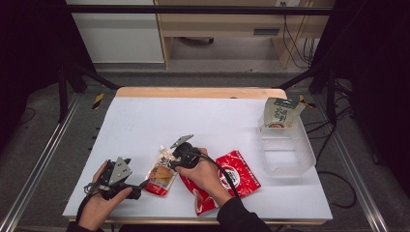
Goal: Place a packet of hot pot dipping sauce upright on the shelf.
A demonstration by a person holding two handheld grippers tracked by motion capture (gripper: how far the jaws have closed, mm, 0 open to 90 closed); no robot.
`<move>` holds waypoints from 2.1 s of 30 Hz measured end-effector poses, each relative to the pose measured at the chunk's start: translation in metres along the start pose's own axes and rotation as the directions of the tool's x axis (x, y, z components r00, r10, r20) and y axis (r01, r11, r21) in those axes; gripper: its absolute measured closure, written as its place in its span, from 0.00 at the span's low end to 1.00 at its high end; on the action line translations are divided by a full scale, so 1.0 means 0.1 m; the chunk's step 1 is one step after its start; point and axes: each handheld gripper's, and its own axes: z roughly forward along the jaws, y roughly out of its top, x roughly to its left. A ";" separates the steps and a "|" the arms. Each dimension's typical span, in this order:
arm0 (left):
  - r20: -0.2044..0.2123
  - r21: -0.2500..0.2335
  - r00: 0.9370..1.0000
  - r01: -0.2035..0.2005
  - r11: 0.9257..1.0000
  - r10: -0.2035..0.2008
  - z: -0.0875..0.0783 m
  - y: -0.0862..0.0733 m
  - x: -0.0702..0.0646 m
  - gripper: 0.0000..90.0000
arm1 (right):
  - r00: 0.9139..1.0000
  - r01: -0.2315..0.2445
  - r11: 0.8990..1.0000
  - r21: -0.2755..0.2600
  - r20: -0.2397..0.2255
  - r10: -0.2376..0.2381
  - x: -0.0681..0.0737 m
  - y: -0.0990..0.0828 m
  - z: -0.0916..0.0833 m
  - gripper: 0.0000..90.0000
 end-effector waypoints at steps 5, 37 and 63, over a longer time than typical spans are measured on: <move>0.002 0.005 1.000 -0.006 1.000 0.006 0.00 0.00 0.00 0.06 | 1.000 -0.006 1.000 0.008 -0.010 0.006 0.00 0.00 0.00 0.62; 0.005 0.010 1.000 -0.012 1.000 0.012 0.00 0.00 0.01 0.06 | 0.999 -0.005 1.000 0.019 -0.031 0.006 0.02 0.00 -0.03 0.98; -0.026 -0.044 0.999 0.035 0.998 -0.036 -0.14 -0.03 0.16 0.06 | 0.995 0.065 0.983 -0.173 -0.059 -0.076 0.25 0.40 -0.63 1.00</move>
